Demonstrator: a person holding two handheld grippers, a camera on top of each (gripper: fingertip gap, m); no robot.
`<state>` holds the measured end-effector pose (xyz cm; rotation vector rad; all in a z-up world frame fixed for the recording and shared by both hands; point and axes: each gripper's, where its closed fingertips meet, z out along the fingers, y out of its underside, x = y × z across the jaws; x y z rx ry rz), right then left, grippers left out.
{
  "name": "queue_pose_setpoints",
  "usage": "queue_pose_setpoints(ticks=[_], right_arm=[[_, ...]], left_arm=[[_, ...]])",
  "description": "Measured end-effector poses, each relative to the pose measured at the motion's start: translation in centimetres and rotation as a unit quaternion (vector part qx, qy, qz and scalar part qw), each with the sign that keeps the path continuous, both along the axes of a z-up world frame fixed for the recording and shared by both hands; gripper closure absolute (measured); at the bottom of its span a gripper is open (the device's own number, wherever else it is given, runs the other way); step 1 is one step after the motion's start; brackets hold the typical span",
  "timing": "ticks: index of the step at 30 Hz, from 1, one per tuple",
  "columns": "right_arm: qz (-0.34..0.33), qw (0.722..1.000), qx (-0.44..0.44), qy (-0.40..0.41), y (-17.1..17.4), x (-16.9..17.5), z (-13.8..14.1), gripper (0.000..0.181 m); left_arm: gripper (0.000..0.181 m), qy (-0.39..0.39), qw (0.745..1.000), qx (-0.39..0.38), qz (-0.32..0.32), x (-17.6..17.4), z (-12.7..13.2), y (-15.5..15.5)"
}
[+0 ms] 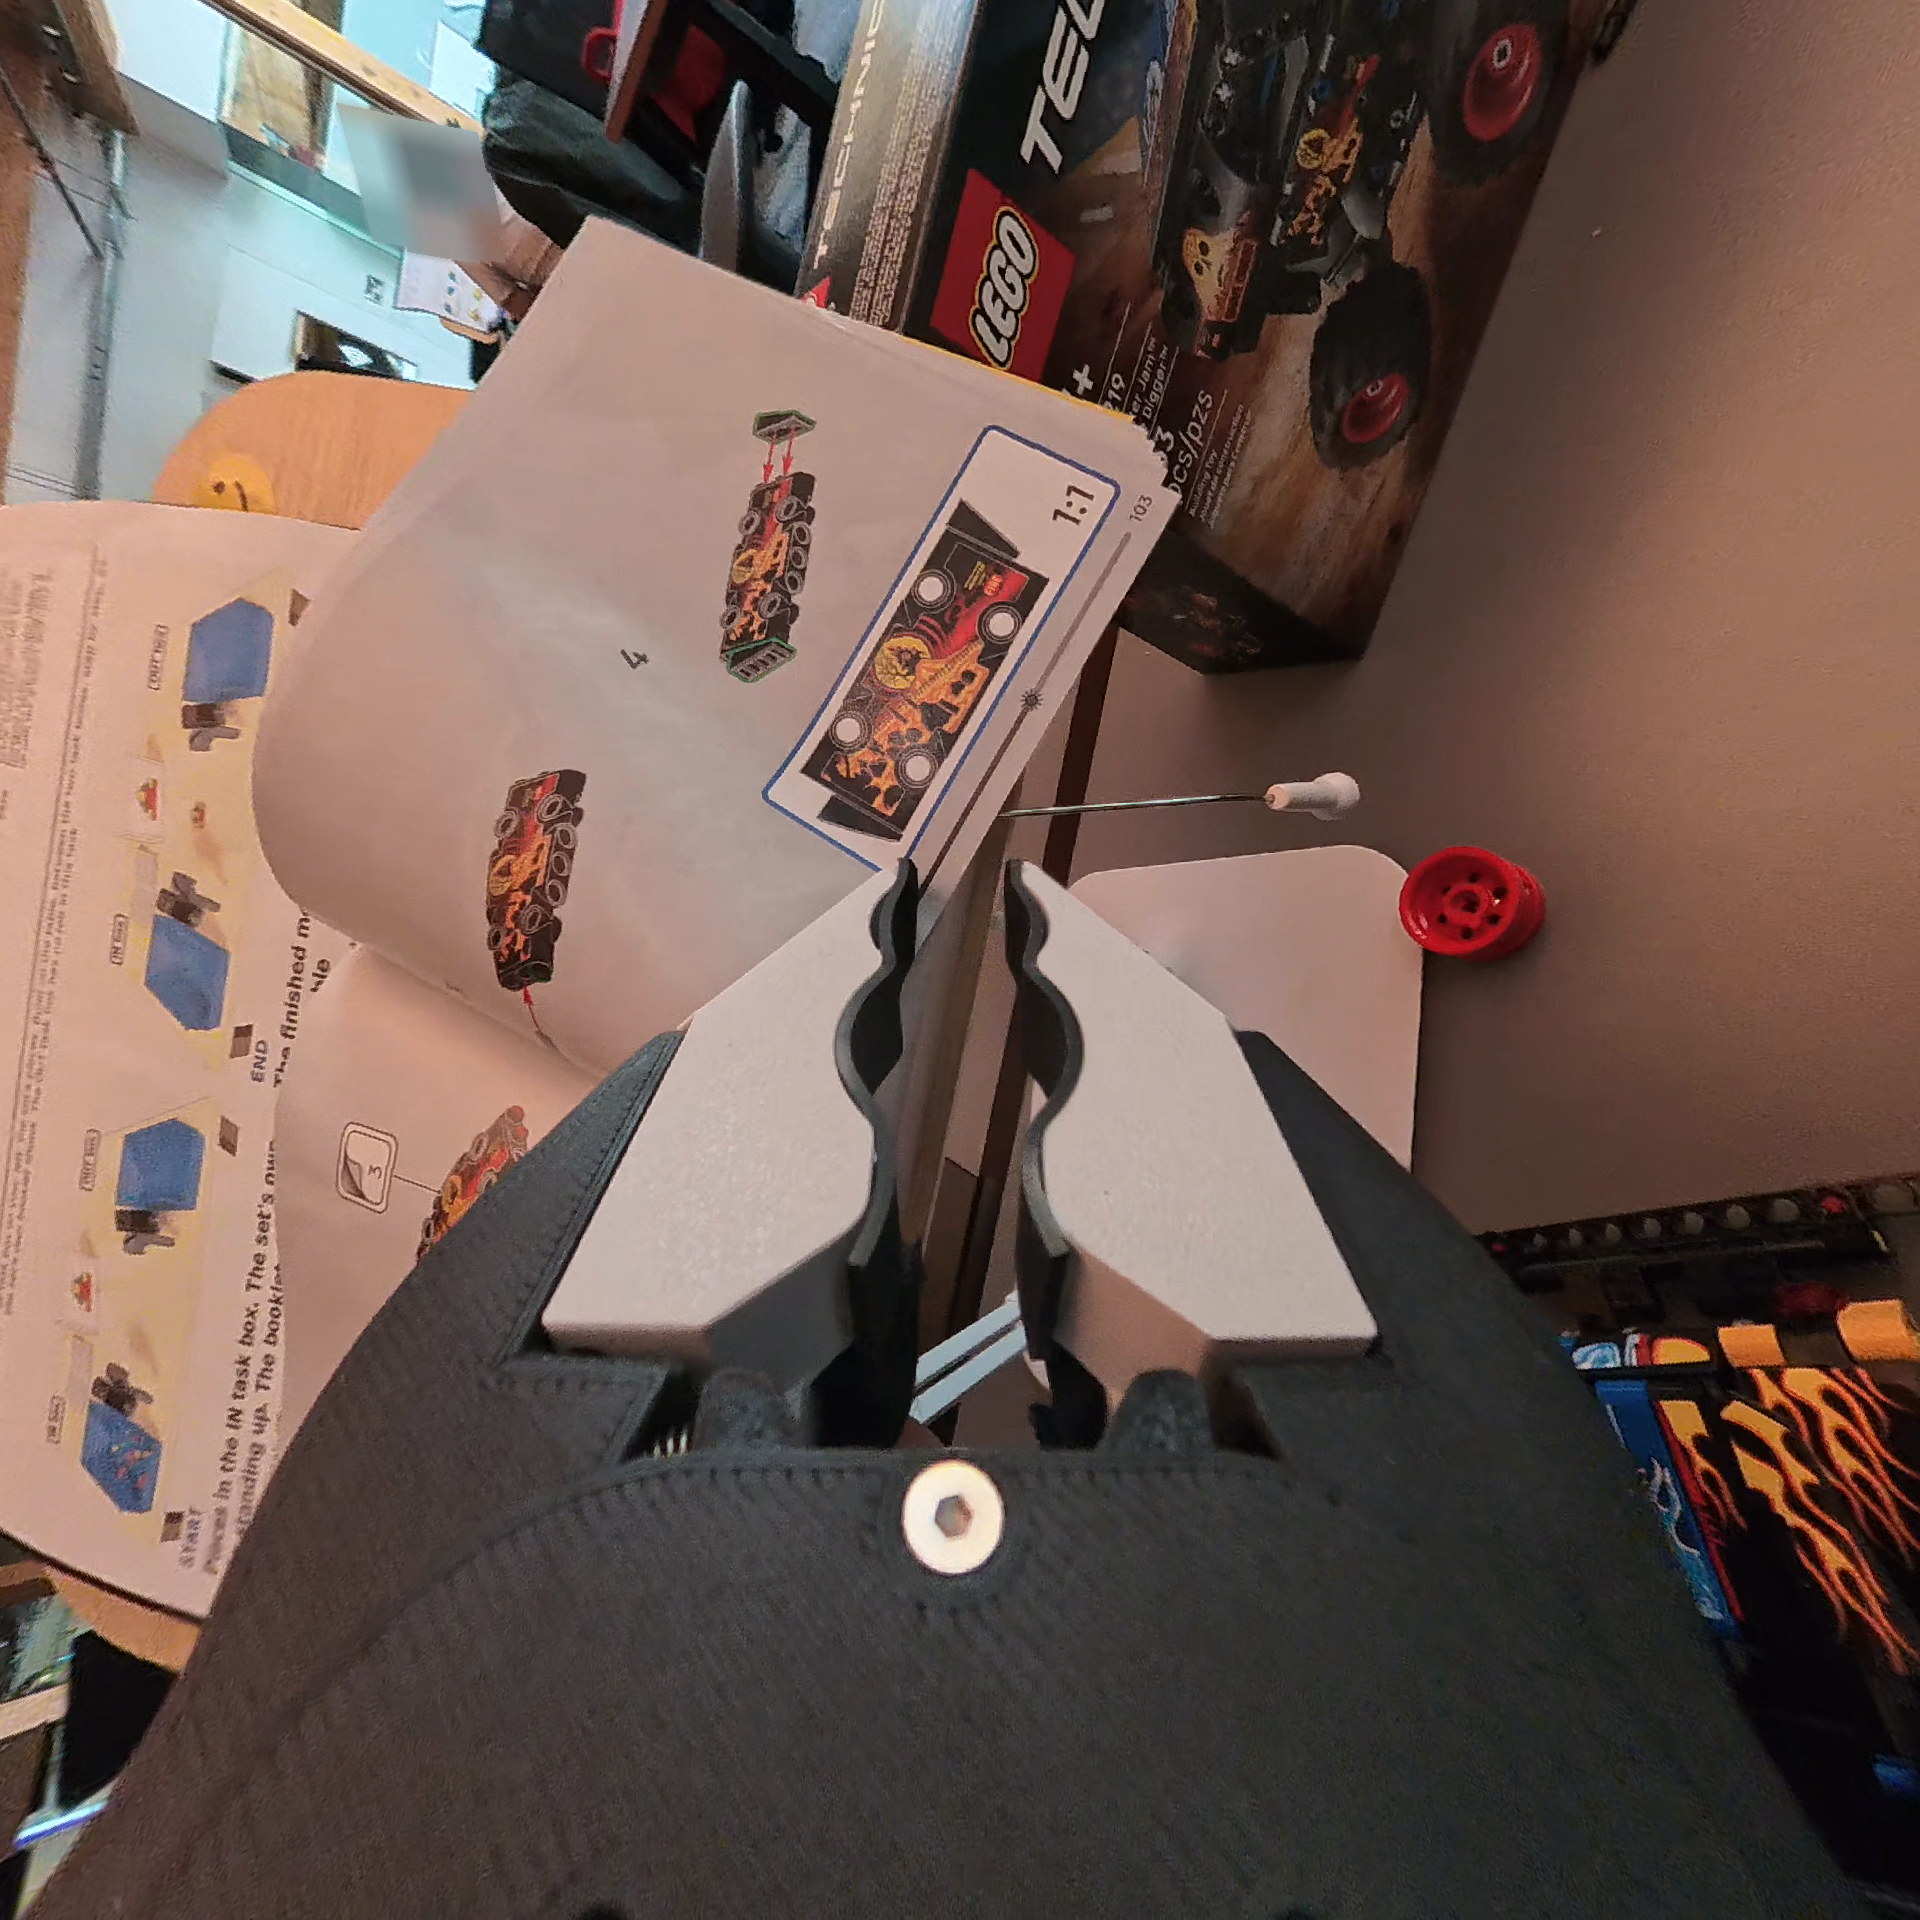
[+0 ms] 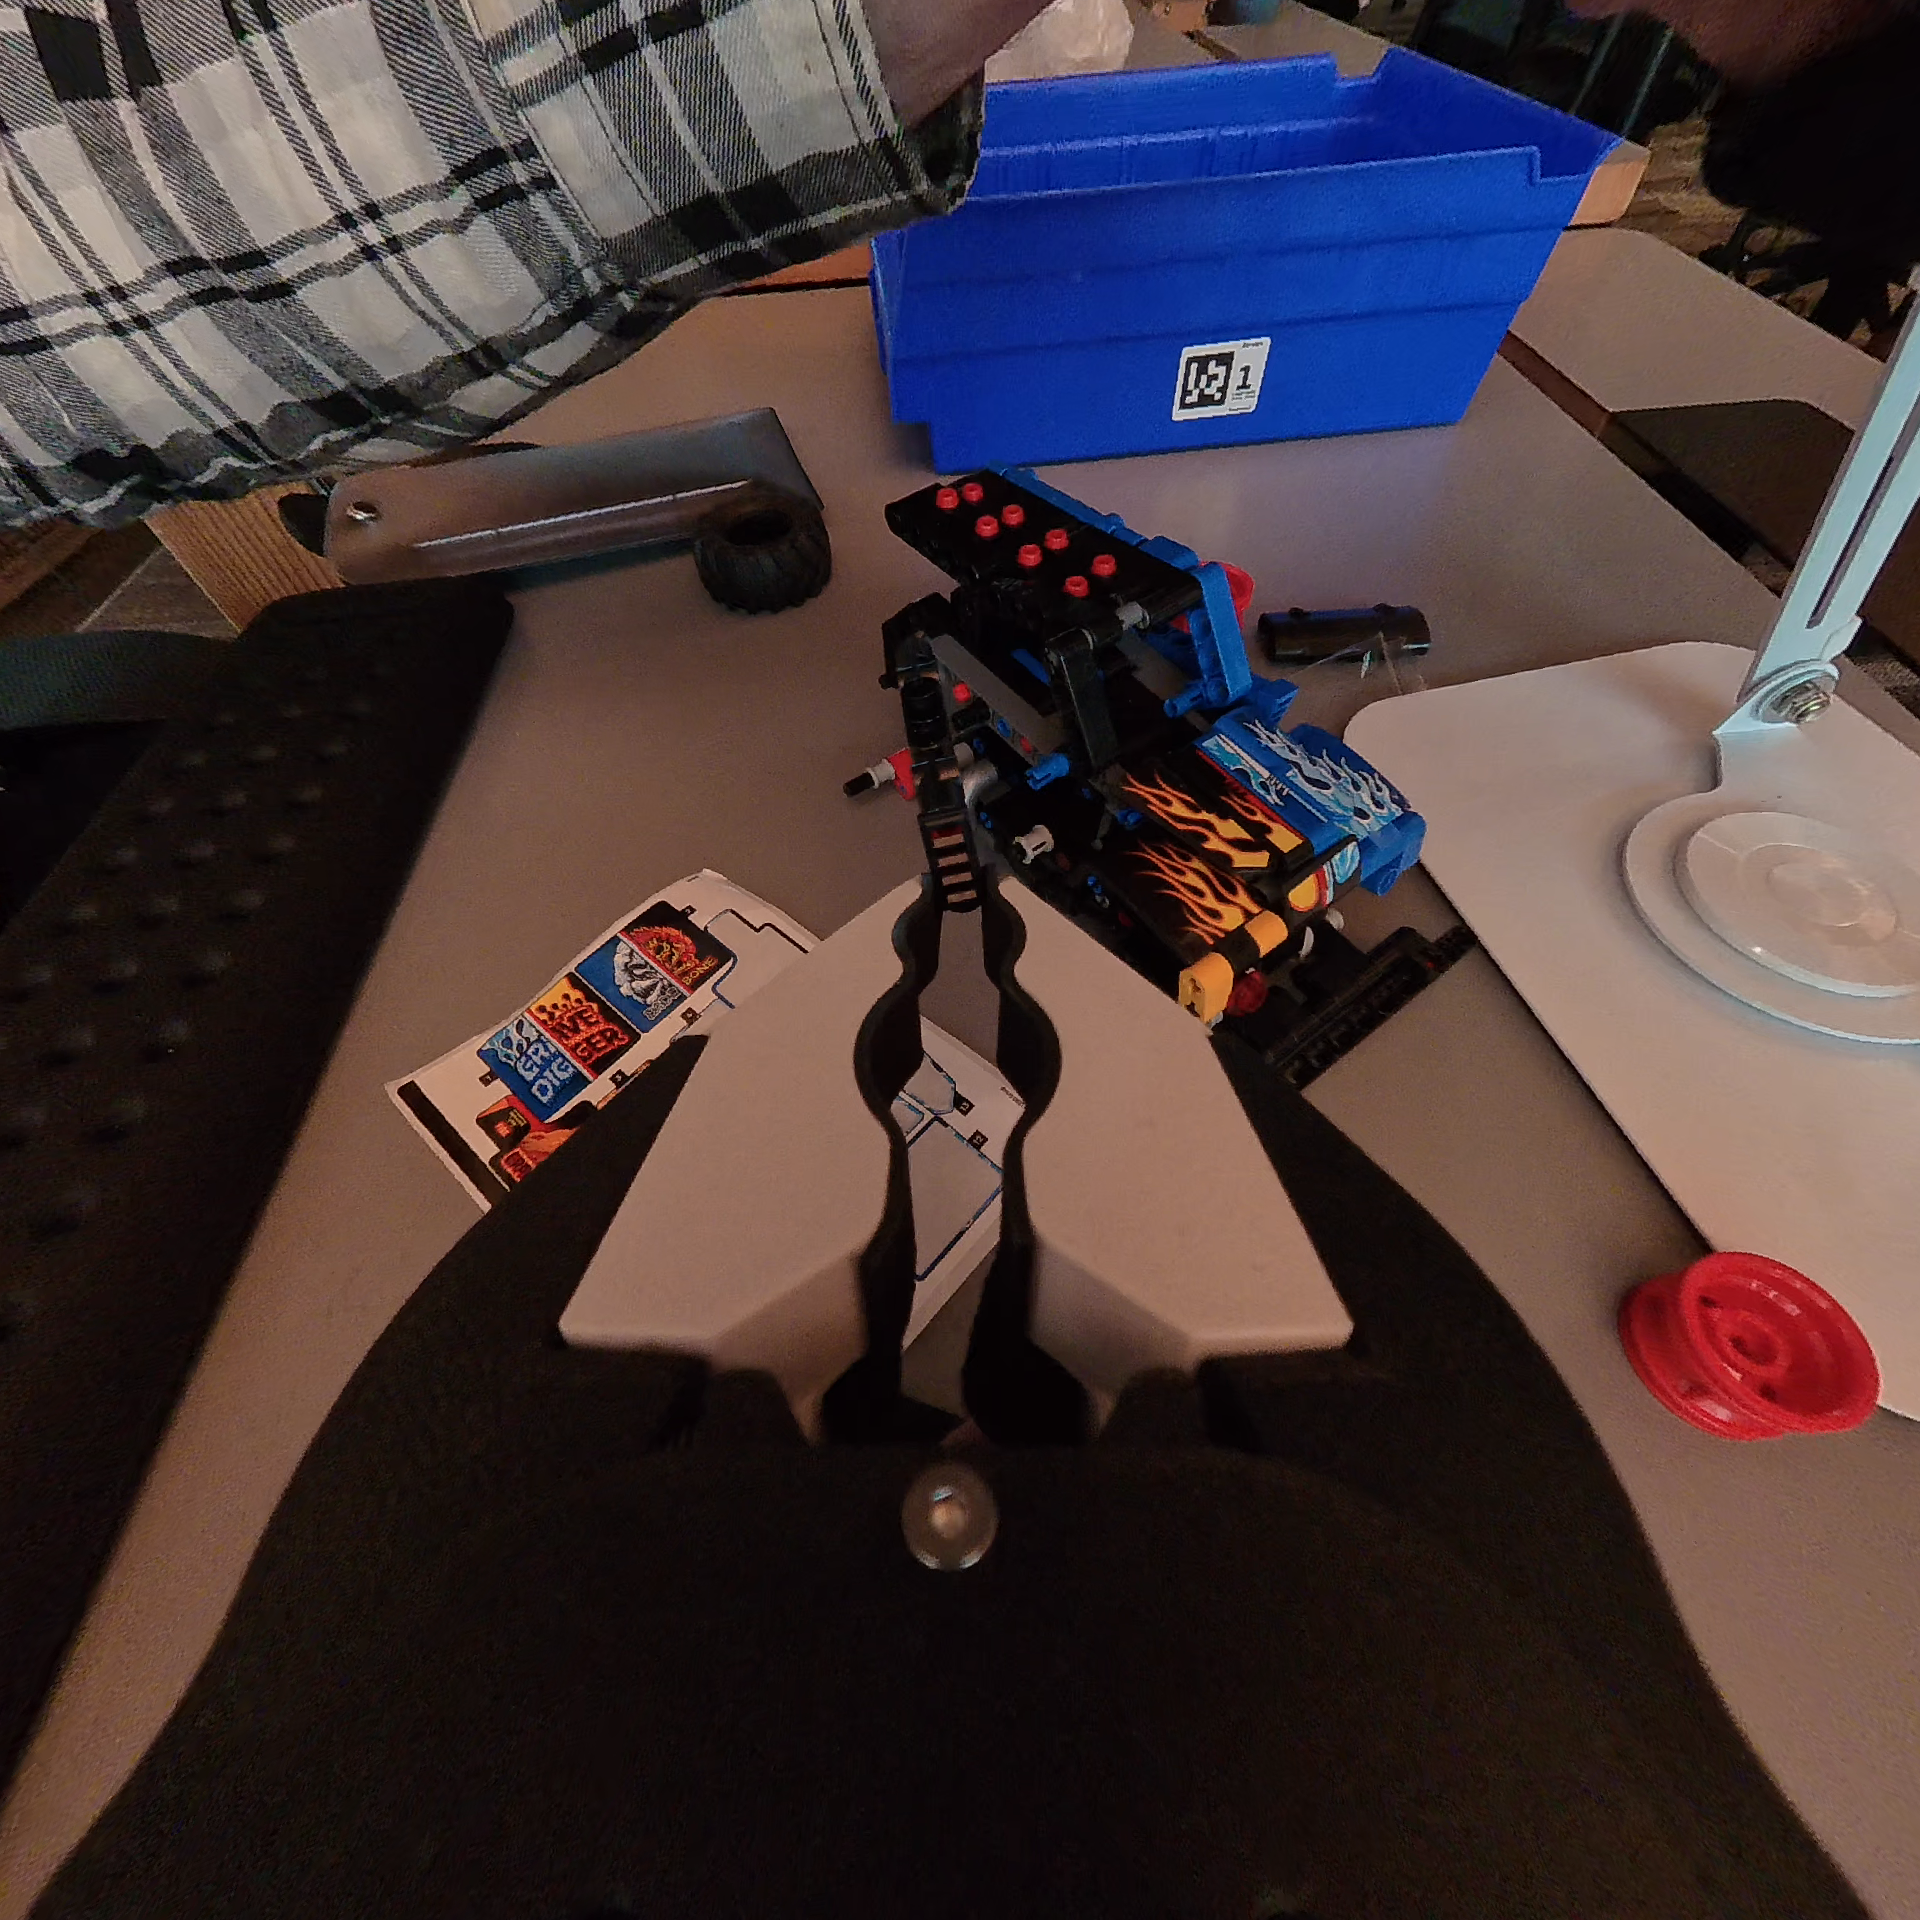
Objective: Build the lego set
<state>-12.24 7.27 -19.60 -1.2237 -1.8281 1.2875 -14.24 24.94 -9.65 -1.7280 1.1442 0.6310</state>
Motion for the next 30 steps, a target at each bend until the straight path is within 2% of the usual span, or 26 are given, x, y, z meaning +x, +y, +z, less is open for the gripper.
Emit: queue_pose_setpoints(ticks=[6,9,16,21,30], right_arm=[[0.000,1.000,0.000,0.000,-0.01,0.00,0.01,0.176],[0.000,1.000,0.000,0.000,0.00,0.00,0.01,0.176],[0.000,1.000,0.002,-0.001,-0.02,-0.02,-0.06,0.176],[0.000,1.000,0.002,-0.001,0.00,-0.03,-0.07,0.176],[-0.001,1.000,0.002,0.001,0.06,-0.02,0.02,0.176]], left_arm=[[0.171,0.023,0.999,0.021,0.007,-0.29,0.34,0.15],[0.181,0.023,0.999,0.031,0.008,-0.43,0.80,0.14],[0.181,0.019,1.000,0.024,-0.001,-0.33,0.81,-0.09],[0.168,0.042,0.999,0.015,-0.004,-0.37,0.27,-0.11],[0.177,0.068,0.997,0.045,0.005,-0.92,0.86,0.35]])
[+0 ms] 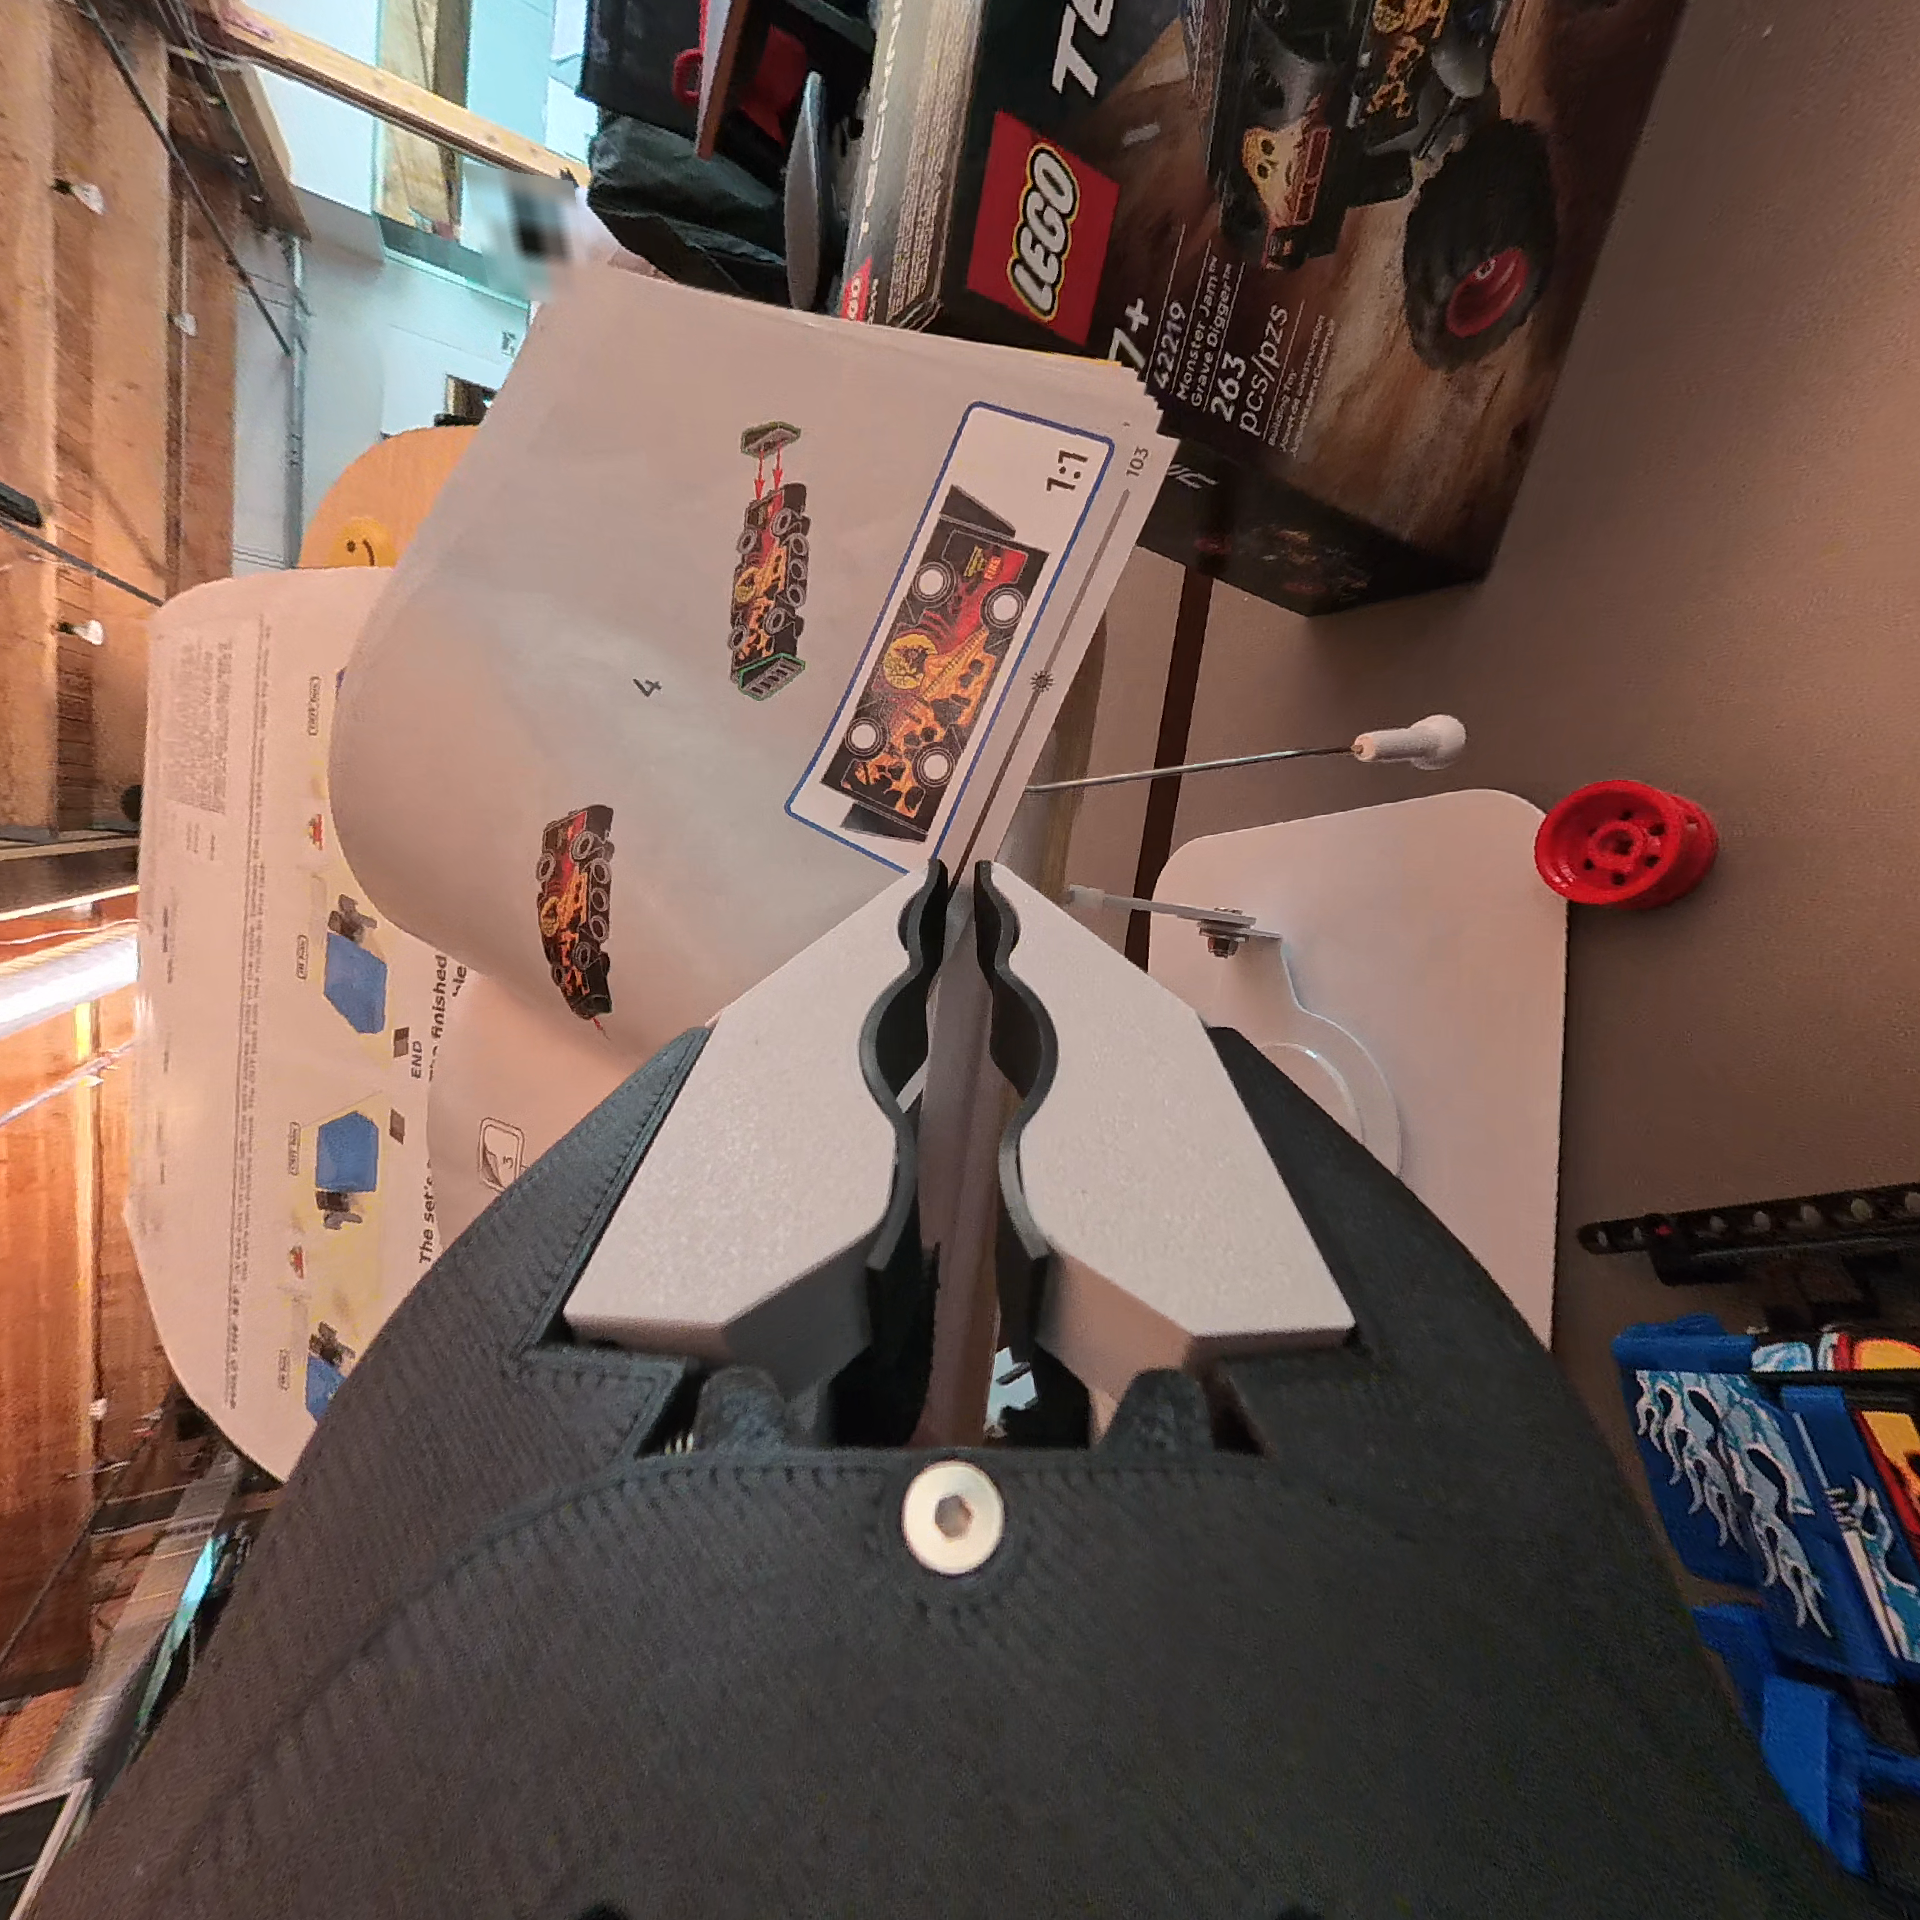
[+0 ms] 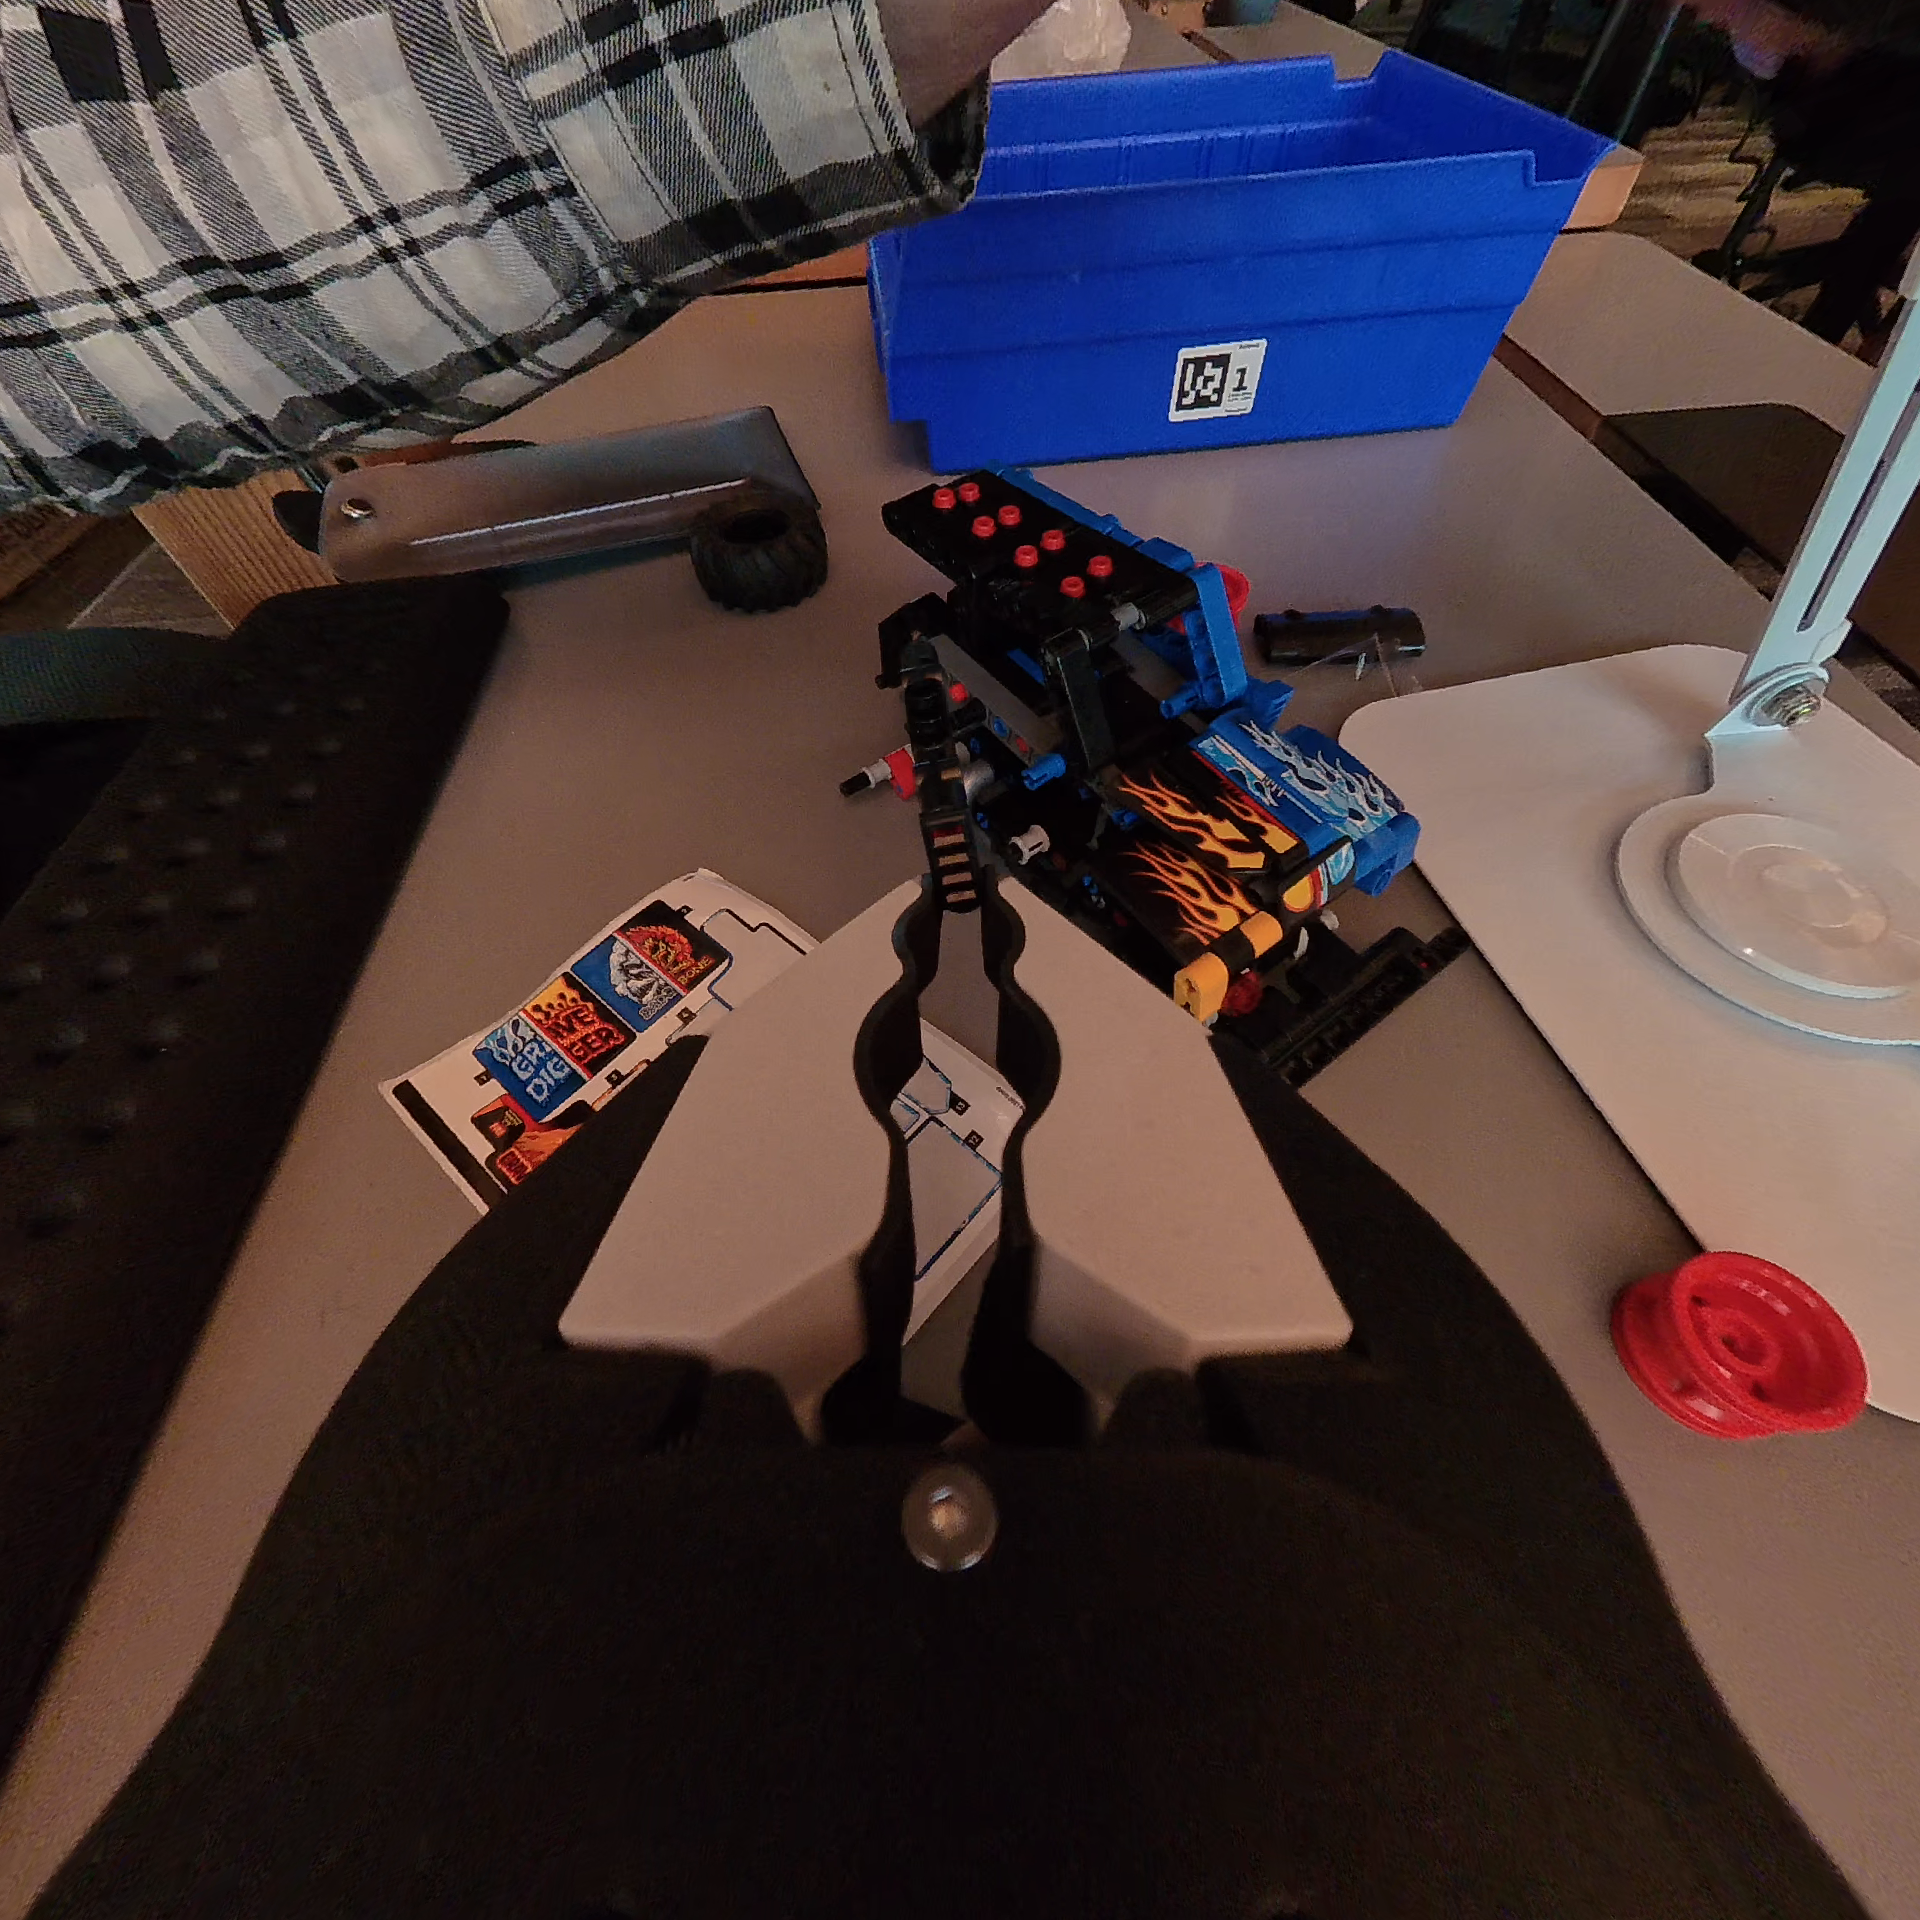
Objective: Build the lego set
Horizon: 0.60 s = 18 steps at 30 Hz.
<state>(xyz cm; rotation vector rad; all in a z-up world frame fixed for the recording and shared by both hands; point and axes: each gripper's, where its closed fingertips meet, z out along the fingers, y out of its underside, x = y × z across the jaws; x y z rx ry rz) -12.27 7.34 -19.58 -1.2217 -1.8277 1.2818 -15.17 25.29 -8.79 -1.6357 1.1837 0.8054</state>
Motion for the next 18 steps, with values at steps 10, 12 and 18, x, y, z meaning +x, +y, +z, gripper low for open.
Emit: queue_pose_setpoints(ticks=[10,12,18], right_arm=[[0.000,1.000,0.000,-0.001,0.0,0.0,0.0,0.176],[0.000,1.000,0.000,0.000,0.0,0.0,0.0,0.176],[0.001,1.000,0.001,-0.001,0.0,0.0,-0.1,0.176]], left_arm=[[0.181,-0.004,1.000,-0.002,0.003,-0.2,0.3,-0.2],[0.181,-0.006,1.000,-0.004,0.002,-0.2,0.5,-0.4],[0.179,0.002,1.000,-0.017,0.004,-0.7,0.6,-1.2]])
